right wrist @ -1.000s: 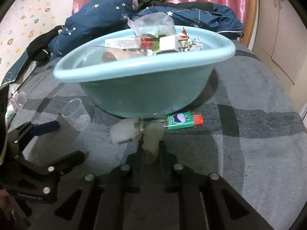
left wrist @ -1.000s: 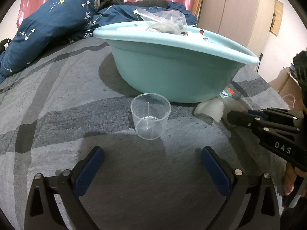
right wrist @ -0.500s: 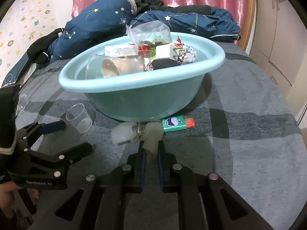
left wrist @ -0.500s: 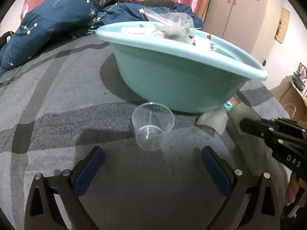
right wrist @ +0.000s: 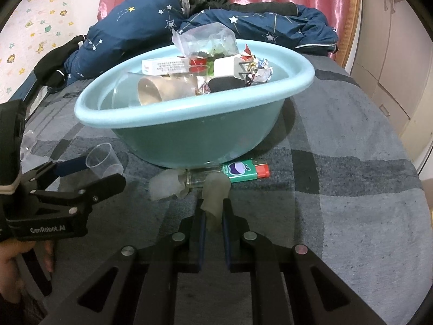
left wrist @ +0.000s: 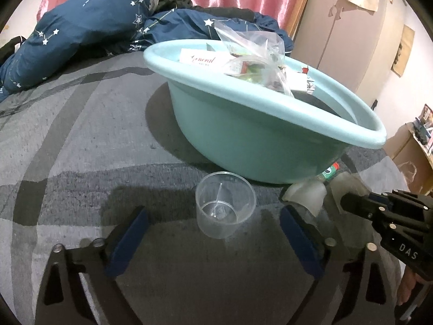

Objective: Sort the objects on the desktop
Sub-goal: 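Grasp the clear measuring cup with the left gripper while the right gripper grasps a translucent cap, then carry the measuring cup with the left gripper while the right gripper carries the cap over the basin, then release the measuring cup into the basin with the left gripper while the right gripper drops the cap, then withdraw both grippers from the basin toward the remaining lighter and cap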

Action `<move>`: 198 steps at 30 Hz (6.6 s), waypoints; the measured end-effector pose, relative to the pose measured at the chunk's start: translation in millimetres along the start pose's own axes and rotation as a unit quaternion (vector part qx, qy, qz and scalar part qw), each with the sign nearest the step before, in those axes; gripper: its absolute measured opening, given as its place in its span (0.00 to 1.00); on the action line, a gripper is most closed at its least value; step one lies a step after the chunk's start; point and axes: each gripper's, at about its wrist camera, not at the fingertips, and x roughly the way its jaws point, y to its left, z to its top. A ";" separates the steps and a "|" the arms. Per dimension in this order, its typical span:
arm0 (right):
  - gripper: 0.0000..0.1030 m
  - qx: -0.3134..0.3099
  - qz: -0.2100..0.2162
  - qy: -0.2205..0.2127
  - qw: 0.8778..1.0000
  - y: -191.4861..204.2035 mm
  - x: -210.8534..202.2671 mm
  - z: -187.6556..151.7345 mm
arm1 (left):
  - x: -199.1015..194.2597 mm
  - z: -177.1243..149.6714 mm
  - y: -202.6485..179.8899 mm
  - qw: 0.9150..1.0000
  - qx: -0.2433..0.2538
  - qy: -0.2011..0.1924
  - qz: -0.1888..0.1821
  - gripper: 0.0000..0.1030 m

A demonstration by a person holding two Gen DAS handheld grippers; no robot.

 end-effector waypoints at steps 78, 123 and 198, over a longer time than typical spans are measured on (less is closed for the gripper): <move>0.11 0.003 0.023 -0.116 0.993 5.5 -160.3 9.7 | -139.3 11.3 -87.1 0.994 0.075 -0.072 -0.021 0.37; 0.11 0.005 0.024 -0.156 0.988 -10.4 -122.0 136.0 | -82.7 130.3 -77.1 0.994 0.068 -0.087 -0.013 0.37; 1.00 0.020 -0.007 -0.101 0.995 -26.1 -91.1 160.3 | -60.9 139.4 -75.3 0.995 0.059 -0.037 0.066 1.00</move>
